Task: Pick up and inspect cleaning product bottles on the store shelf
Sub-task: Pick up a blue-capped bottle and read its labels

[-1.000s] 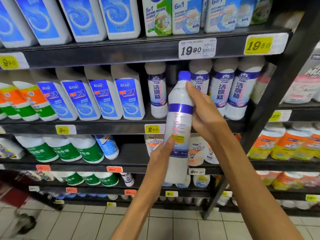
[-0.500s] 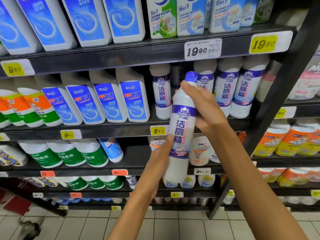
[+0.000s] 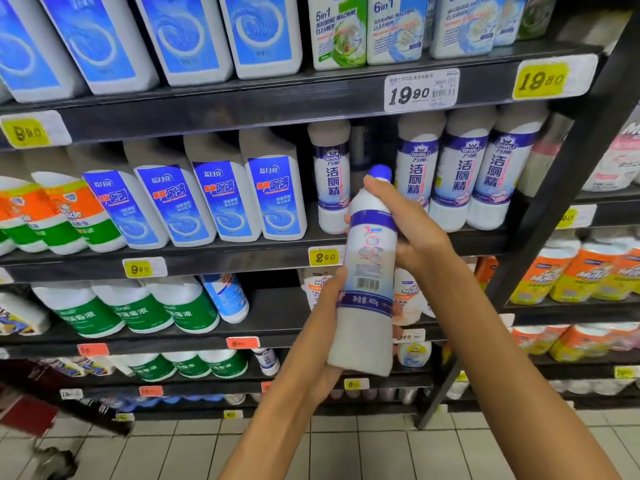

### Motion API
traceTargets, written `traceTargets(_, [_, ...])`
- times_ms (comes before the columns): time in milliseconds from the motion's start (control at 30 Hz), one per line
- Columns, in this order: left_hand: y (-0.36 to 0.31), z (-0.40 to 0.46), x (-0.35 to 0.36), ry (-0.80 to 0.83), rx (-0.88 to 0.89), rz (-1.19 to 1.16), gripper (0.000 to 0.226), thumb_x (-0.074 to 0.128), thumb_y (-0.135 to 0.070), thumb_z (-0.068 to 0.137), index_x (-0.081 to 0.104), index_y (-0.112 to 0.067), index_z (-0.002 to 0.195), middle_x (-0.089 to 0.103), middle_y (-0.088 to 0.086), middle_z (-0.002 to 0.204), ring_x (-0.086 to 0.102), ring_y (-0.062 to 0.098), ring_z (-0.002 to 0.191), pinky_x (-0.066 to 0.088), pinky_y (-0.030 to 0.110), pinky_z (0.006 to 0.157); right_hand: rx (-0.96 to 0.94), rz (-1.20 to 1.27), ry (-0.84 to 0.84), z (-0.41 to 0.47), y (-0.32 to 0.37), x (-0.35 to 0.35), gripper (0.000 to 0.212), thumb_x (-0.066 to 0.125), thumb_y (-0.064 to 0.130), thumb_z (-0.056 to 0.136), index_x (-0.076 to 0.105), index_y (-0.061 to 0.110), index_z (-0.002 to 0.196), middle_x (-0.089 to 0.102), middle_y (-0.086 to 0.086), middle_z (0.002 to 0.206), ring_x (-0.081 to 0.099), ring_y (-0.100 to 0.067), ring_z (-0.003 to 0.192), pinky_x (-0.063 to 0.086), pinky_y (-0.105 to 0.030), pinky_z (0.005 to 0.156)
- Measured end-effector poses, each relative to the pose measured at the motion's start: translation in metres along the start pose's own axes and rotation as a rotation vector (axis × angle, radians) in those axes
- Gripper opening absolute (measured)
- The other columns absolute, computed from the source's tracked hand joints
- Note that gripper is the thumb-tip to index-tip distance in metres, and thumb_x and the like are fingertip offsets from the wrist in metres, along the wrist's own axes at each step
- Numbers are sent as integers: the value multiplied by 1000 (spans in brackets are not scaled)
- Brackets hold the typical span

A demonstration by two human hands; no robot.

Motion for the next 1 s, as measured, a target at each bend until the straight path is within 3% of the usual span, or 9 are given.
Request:
traceTargets(100, [-3,-8,10,53,-55,-217,64,59,-53,82,55,-10,128,69,17,96,68,28,75,57,38,67,62,-13,-47,0,-9,-4,26,71,37,81,62,13,88,72,-11,70,69,-22,62,60,-40,61])
traceTargets(233, [-11,-18,22,159,-54,-354,67,73,-41,74,54,-11,131,64,19,116,64,33,100,55,46,86,277,60,-43,-6,-40,-5,32,64,38,87,63,9,99,70,-16,89,68,-24,80,59,-38,66])
traceTargets(333, [-12,-20,24,182,-37,-376,60,71,-35,76,54,-16,131,60,17,128,54,33,121,43,50,103,347,92,-52,-8,-48,-5,31,61,38,88,63,7,89,69,-12,74,67,-19,64,59,-32,59])
traceTargets(400, [-12,-21,24,199,-31,-373,61,75,-33,74,56,-11,127,62,20,119,60,34,107,47,50,98,327,113,-18,-8,-43,-3,32,63,38,86,64,7,91,68,-13,78,66,-21,68,58,-36,68])
traceTargets(500, [-11,-20,19,193,-8,-345,76,82,-27,66,51,-7,132,60,25,119,63,36,99,54,50,88,206,65,53,-8,-26,4,29,64,37,85,62,9,94,71,-14,76,69,-21,64,59,-36,63])
traceTargets(633, [-8,-11,6,61,100,3,67,65,-46,76,51,-9,130,66,22,112,67,30,96,52,49,90,-117,23,79,-11,8,13,20,63,27,89,59,11,101,69,-18,90,67,-23,71,59,-35,65])
traceTargets(733, [-14,-7,1,-37,201,315,72,65,-59,63,56,-19,122,69,12,110,67,29,99,53,50,91,-294,-2,158,-22,23,18,29,63,27,85,55,15,110,66,-22,106,65,-29,90,56,-41,78])
traceTargets(867, [-17,-2,0,-82,377,568,56,75,-61,62,57,-34,108,71,-11,99,67,5,93,55,19,72,-346,-250,159,-42,23,20,57,68,40,68,50,20,118,68,-18,107,69,-26,89,59,-40,74])
traceTargets(1000, [-21,7,-5,-107,436,700,55,69,-53,60,49,-37,108,65,-12,107,64,1,97,50,11,72,-528,-432,83,-61,24,18,48,79,30,68,50,29,106,65,-7,102,67,-12,87,55,-23,69])
Point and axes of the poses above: each hand's wrist, its own z-axis towards the middle knuckle, its own x-axis out of the palm, y = z × x, the point moved 6 cm from there along z, towards the middle knuckle
